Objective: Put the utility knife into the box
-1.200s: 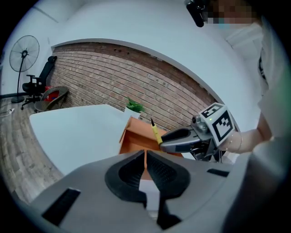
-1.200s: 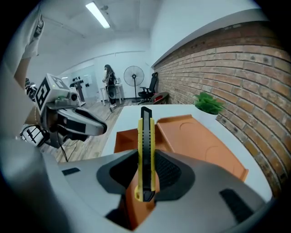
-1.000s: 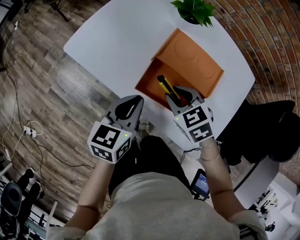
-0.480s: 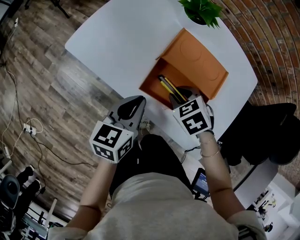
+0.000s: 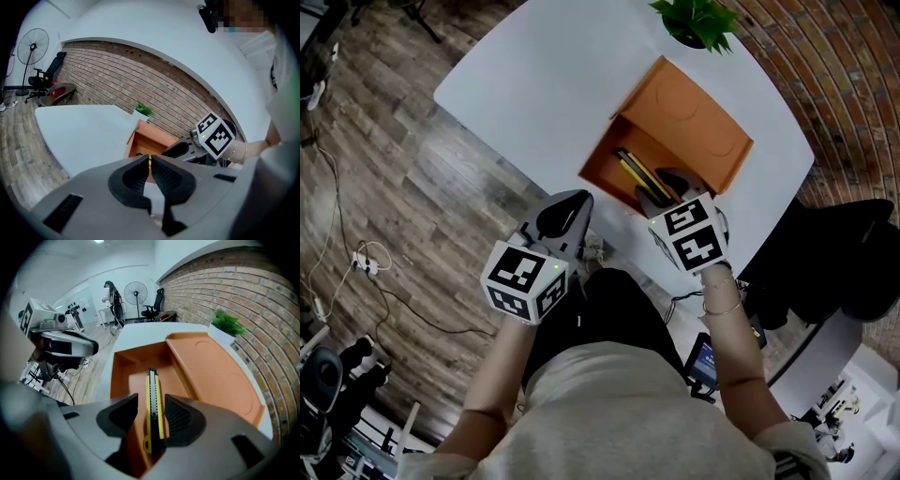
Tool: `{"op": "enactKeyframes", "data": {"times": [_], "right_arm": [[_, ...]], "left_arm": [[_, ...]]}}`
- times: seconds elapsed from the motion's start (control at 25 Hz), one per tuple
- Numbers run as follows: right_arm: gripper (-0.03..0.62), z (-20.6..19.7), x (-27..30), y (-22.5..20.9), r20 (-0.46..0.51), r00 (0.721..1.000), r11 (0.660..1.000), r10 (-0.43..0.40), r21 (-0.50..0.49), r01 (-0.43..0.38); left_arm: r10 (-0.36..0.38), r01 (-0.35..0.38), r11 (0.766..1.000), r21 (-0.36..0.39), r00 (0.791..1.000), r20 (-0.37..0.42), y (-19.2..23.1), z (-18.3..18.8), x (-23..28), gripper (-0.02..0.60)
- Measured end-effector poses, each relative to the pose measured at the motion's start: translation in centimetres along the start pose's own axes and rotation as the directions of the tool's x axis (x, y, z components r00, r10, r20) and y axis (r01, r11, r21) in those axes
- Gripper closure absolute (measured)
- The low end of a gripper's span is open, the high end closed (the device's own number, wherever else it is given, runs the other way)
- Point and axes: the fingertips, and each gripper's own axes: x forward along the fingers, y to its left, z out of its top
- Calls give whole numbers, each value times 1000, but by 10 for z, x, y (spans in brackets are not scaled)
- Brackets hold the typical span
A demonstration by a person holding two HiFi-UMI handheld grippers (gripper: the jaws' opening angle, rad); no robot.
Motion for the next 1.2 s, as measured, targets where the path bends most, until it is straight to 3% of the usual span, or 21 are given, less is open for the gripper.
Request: {"op": "enactKeyframes", "data": {"times": [0.16,0.28,0.56,0.88,1.0,1.2], "right_arm": [[370,12,-26,6,126,992,998,27,51,-33],[369,21,-53,6,216,976,995,-6,102,-16],[500,36,-116,16,402,912,980,-74,200,-9],[592,41,-160,11,525,837,957,-153,289,-6],[594,47,-178,11,597,784,950,-170,311,-31],[595,58,-220,11,740,632,935,-230,348,-68]], "left_arm": [[-24,24,999,33,1000,-3,-16,6,-2,566],[-32,32,998,63,999,-1,-29,13,-8,566],[-50,44,986,164,998,35,-62,42,-17,566],[-83,67,967,247,995,55,-88,65,-23,565],[-93,72,962,262,993,68,-92,72,-25,565],[-127,97,955,282,988,90,-106,82,-25,565]]}}
